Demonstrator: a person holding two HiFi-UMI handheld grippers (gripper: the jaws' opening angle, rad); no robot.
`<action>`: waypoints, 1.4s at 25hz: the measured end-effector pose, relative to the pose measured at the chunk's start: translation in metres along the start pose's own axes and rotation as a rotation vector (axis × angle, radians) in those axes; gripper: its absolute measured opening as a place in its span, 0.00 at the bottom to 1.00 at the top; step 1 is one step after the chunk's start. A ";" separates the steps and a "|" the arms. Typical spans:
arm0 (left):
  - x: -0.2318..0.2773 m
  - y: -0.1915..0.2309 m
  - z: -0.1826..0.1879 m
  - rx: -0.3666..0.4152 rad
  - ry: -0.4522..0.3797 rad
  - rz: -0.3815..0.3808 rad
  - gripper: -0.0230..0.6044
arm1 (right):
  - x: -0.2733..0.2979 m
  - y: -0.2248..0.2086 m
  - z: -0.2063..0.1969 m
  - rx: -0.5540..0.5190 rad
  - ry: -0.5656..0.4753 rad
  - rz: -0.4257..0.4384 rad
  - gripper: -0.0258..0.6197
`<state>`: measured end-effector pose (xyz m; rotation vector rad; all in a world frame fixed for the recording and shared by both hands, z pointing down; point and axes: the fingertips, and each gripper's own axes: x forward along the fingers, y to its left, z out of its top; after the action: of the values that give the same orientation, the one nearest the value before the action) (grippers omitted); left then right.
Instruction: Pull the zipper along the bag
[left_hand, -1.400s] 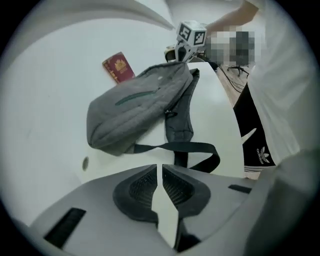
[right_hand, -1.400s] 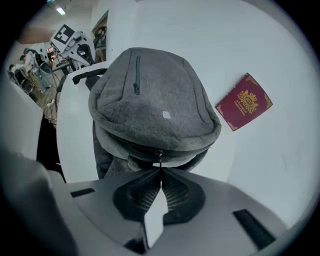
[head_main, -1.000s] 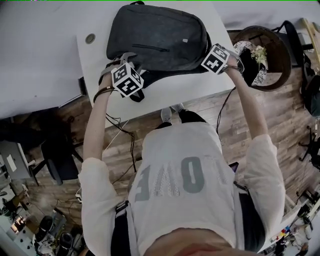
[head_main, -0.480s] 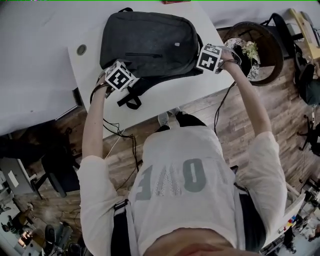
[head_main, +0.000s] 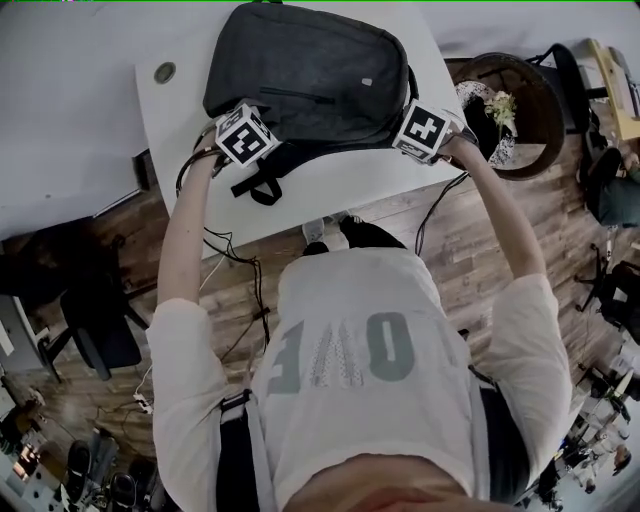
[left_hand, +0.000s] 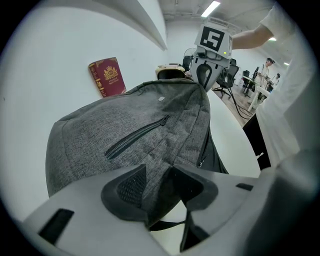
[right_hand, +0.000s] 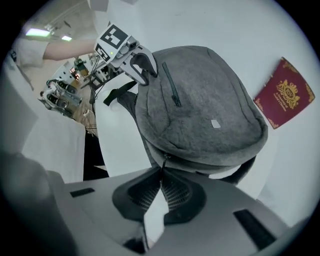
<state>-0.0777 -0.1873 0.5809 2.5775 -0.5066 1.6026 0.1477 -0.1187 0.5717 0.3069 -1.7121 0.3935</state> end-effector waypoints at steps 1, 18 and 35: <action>0.000 0.000 0.000 0.001 -0.002 0.002 0.30 | 0.002 0.005 0.003 0.027 -0.021 0.015 0.09; 0.000 0.001 0.001 0.002 -0.015 0.008 0.30 | 0.039 0.079 0.082 0.215 -0.219 0.152 0.09; -0.001 0.001 -0.001 -0.001 -0.022 0.012 0.30 | 0.064 0.094 0.140 0.452 -0.292 0.138 0.10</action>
<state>-0.0792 -0.1874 0.5805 2.5991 -0.5257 1.5786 -0.0276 -0.0917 0.6052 0.5989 -1.9236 0.8768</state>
